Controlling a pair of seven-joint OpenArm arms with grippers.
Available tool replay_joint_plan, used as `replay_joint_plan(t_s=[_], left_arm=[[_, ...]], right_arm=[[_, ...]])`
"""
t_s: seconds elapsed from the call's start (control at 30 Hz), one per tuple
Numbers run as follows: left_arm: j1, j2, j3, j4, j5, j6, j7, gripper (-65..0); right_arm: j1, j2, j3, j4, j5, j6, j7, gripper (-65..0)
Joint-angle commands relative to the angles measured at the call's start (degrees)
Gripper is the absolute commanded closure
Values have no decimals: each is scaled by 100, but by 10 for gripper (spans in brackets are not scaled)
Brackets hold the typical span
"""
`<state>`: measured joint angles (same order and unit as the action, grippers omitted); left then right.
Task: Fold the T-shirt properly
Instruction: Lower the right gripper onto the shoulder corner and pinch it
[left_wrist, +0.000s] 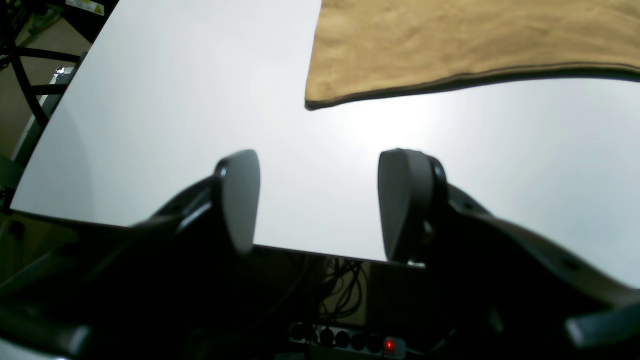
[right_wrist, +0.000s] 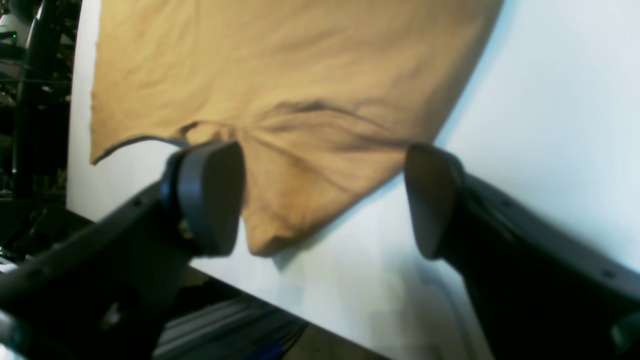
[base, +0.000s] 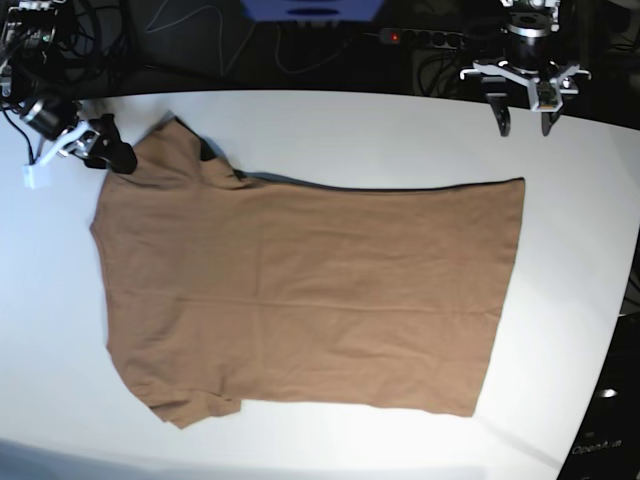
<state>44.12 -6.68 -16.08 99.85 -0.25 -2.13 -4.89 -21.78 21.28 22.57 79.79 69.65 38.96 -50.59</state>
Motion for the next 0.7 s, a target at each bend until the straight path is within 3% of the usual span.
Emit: replay_joint_plan(t_s=[0.0, 0.27, 0.67], left_arm=[[67, -40, -32, 111, 12, 33, -149, -369], [102, -40, -41, 199, 21, 33, -149, -369], [146, -40, -41, 278, 21, 42, -122, -369]], right_arm=[[20, 118, 33, 69, 161, 73, 123, -496], [204, 101, 42, -62, -288, 82, 96, -498], [240, -22, 33, -62, -314, 82, 87, -495]])
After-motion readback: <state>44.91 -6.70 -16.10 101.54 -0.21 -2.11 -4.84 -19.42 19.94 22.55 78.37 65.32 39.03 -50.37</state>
